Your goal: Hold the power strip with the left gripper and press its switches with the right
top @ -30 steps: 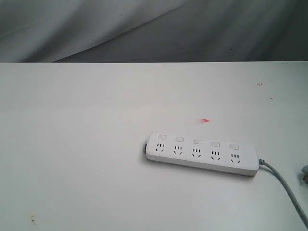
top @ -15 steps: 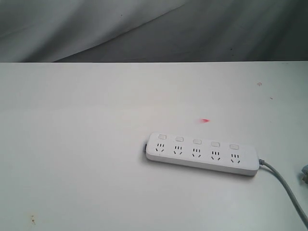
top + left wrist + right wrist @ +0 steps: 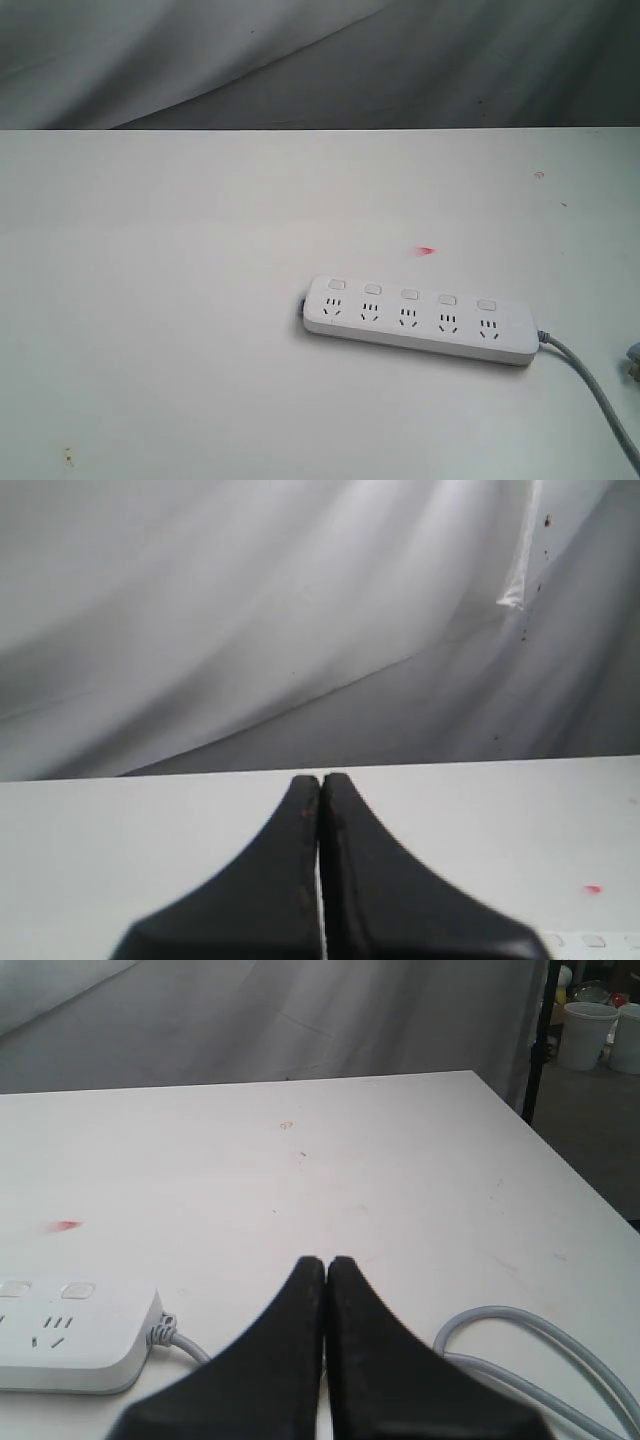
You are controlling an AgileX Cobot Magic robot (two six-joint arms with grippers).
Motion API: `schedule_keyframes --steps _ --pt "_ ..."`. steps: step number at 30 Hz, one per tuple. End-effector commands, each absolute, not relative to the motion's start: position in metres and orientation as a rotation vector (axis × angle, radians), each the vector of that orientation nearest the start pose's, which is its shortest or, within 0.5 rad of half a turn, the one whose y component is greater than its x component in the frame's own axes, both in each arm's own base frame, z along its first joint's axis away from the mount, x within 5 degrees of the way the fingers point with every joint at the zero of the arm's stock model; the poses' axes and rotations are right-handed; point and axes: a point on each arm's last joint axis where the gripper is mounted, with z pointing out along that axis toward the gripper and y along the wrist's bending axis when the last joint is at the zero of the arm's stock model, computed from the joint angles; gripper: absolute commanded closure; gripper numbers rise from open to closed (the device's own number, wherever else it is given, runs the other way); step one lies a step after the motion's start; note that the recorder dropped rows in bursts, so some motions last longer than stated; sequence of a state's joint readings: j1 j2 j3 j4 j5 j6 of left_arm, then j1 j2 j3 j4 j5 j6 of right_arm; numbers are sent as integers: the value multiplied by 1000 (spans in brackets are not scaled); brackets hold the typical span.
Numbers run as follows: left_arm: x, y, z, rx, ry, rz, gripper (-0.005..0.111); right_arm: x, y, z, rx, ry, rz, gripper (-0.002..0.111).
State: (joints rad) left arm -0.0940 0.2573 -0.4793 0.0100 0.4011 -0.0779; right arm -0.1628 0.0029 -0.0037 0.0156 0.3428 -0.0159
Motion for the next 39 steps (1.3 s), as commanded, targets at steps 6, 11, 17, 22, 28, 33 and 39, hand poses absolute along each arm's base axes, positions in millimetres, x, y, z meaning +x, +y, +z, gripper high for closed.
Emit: schedule_keyframes --steps 6,11,17,22,28,33,39 --pt "57 -6 245 43 1707 -105 106 53 -8 183 141 1819 -106 108" --pt "57 -6 208 73 1703 -77 106 53 -8 183 141 1819 -106 108" --pt "56 -5 194 95 1695 -44 106 53 -8 183 141 1819 -106 108" --pt "55 -4 192 103 1717 -33 106 53 -8 183 141 1819 -106 108" --pt "55 -4 188 107 1762 -28 106 53 -8 183 139 1819 -107 108" --pt "55 -3 188 99 1763 -22 106 53 -8 183 139 1819 -107 108" --pt "55 -1 188 61 1764 10 106 53 -8 183 139 1819 -107 108"
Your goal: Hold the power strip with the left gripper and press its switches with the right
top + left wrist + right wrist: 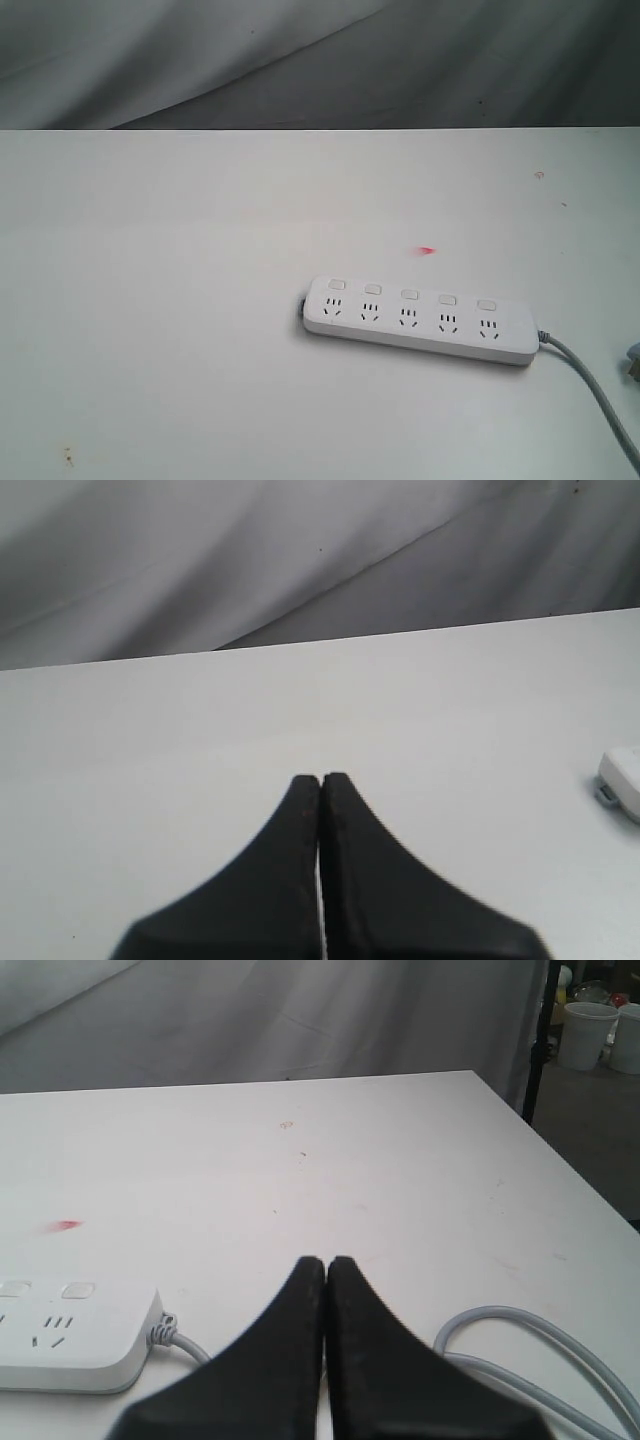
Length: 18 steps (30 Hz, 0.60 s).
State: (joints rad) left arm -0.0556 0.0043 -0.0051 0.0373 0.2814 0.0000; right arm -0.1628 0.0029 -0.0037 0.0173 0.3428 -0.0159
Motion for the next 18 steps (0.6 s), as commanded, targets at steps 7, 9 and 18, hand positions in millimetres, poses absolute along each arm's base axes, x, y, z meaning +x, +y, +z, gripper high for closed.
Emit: schedule_keyframes --steps 7,9,18 --pt "55 -1 188 57 1765 4 106 53 -8 183 139 1819 -107 108" --pt "55 -1 188 57 1765 4 106 53 -8 183 139 1819 -107 108" --pt "55 -1 188 57 1765 4 106 53 -8 183 139 1819 -107 108"
